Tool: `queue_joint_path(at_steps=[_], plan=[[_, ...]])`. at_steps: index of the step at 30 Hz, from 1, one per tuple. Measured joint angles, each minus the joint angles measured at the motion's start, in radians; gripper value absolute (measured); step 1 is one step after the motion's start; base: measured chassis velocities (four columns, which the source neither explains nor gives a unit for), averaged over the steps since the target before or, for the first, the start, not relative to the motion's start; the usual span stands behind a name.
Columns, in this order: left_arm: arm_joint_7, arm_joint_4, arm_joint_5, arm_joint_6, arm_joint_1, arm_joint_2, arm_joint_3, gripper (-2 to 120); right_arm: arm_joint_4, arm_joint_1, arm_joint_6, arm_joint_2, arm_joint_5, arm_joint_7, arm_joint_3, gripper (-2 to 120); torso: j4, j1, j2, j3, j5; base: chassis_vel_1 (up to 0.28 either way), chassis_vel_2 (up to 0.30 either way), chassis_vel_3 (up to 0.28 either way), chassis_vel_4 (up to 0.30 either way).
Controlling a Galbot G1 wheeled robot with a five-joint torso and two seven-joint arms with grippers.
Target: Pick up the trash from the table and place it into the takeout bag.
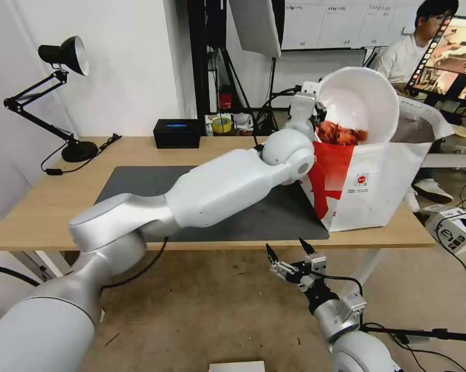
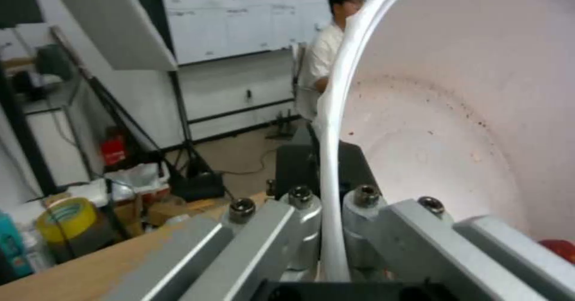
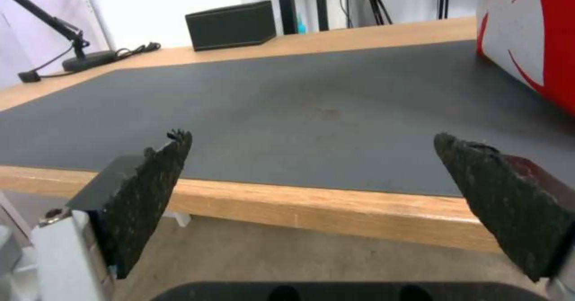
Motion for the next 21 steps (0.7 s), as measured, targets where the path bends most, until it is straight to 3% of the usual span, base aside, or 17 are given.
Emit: queue_joint_path(at_steps=[3,11,14,18,21], plan=[[0.072,-0.013,-0.013,0.022,-0.015,0.023,0.02,0,0.0,0.0,0.0,0.0,0.0,0.0,0.0,100,-0.0003,0.0,0.0,0.0,0.0001,0.0,0.0,0.0,0.0],[0.126,-0.029,-0.048,0.069,-0.029,0.045,0.04,5,0.0,0.0,0.0,0.0,0.0,0.0,0.0,100,0.0,0.0,0.0,0.0,0.0,0.0,0.0,0.0,0.0],[0.138,-0.048,-0.084,0.095,-0.03,0.048,0.042,23,0.0,0.0,0.0,0.0,0.0,0.0,0.0,100,-0.0002,0.0,0.0,0.0,0.0,0.0,0.0,0.0,0.0],[0.166,-0.074,-0.126,0.142,-0.034,0.058,0.035,33,0.0,0.0,0.0,0.0,0.0,0.0,0.0,100,-0.0002,0.0,0.0,0.0,0.0,0.0,0.0,0.0,0.0],[0.166,-0.069,-0.13,0.142,-0.035,0.056,0.022,48,0.0,0.0,0.0,0.0,0.0,0.0,0.0,100,-0.0003,0.0,0.0,0.0,0.0001,0.0,0.0,0.0,0.0]])
